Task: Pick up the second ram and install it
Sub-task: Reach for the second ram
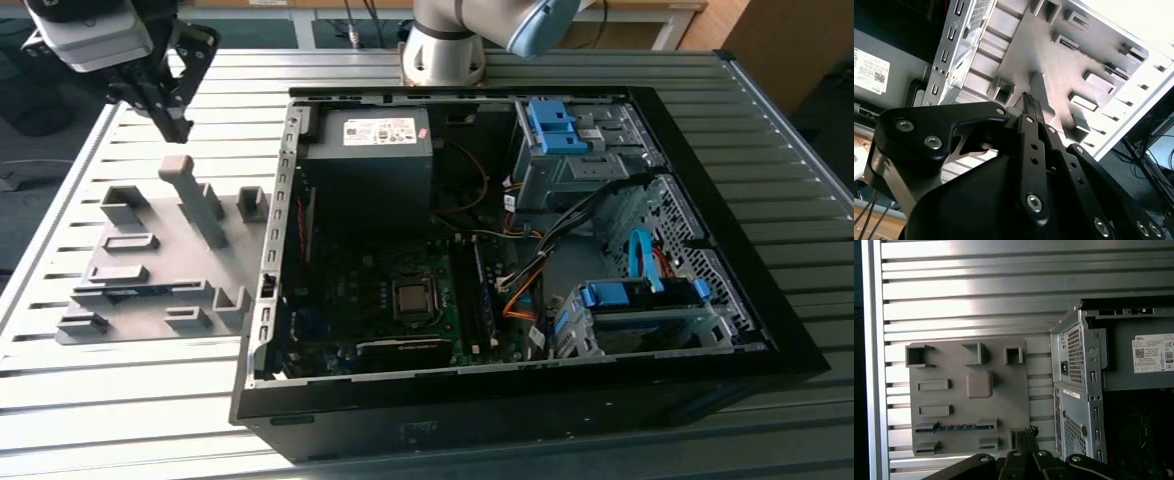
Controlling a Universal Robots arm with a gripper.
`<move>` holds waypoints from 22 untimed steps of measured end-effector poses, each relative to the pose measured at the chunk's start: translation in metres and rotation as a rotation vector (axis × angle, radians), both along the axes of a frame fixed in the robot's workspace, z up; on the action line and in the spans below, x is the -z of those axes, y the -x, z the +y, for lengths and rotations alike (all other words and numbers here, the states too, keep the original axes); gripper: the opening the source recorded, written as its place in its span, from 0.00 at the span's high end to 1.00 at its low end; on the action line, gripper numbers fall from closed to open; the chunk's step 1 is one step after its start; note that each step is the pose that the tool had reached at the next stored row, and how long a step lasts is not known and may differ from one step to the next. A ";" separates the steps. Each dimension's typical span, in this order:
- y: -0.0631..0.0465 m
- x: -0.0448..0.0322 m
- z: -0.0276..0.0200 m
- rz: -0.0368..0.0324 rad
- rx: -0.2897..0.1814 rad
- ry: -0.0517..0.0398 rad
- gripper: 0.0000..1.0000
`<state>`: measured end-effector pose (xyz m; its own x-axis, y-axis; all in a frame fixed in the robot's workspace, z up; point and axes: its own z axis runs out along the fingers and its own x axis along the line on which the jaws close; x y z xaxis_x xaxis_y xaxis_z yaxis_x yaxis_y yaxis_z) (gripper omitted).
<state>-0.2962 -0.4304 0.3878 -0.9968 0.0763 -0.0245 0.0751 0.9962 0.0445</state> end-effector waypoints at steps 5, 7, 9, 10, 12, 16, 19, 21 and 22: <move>0.002 0.0001 -0.0022 0.0000 0.000 0.0004 0.89; 0.002 0.0001 -0.0023 0.0001 0.000 0.0005 0.89; 0.002 0.0001 -0.0023 0.0001 0.000 0.0005 0.89; 0.002 0.0001 -0.0024 0.0001 0.000 0.0005 0.89; 0.005 0.0001 -0.0024 0.0000 0.000 0.0005 0.89; 0.015 0.0001 -0.0045 0.0000 0.000 0.0005 0.89; 0.023 0.0001 -0.0091 0.0001 0.000 0.0005 0.89; 0.029 0.0003 -0.0106 0.0000 0.000 0.0004 0.89; 0.032 0.0003 -0.0109 0.0000 0.000 0.0004 0.89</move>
<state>-0.3285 -0.4413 0.3875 -0.9968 0.0759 -0.0245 0.0748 0.9962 0.0440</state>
